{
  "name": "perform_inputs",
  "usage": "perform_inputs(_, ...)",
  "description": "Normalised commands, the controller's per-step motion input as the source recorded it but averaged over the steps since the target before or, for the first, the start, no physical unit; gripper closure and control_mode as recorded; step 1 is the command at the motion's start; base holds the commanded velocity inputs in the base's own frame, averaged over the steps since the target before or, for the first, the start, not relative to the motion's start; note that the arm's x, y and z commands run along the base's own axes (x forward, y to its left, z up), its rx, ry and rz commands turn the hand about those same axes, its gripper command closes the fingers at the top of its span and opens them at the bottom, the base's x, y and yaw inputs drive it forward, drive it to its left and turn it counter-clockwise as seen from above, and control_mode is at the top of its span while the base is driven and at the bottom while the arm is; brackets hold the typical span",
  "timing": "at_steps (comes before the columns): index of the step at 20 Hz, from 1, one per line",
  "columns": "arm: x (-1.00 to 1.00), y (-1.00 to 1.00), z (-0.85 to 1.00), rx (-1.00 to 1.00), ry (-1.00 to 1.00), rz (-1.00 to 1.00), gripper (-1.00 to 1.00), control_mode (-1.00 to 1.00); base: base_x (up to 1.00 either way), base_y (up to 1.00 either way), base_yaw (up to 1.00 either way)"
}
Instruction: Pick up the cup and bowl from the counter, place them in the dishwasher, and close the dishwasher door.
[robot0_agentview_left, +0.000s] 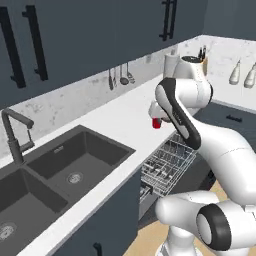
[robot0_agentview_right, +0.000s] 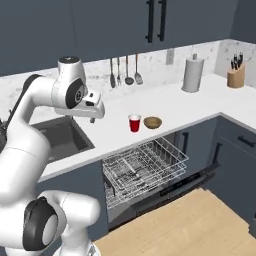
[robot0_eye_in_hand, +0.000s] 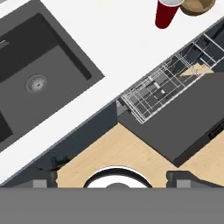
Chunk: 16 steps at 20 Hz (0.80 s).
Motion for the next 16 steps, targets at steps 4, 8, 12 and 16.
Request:
perform_inputs(4,0.00,0.00,0.00,0.00,0.00,0.00,-1.00,1.00,0.07,0.51,-0.46)
perform_inputs(8,0.00,0.00,0.00,0.00,0.00,0.00,-1.00,1.00,0.19,0.46,-0.42)
perform_inputs(12,0.00,0.00,0.00,0.00,0.00,0.00,-1.00,1.00,0.26,0.39,-0.38)
perform_inputs(16,0.00,0.00,0.00,0.00,0.00,0.00,-1.00,1.00,0.12,0.47,-0.34)
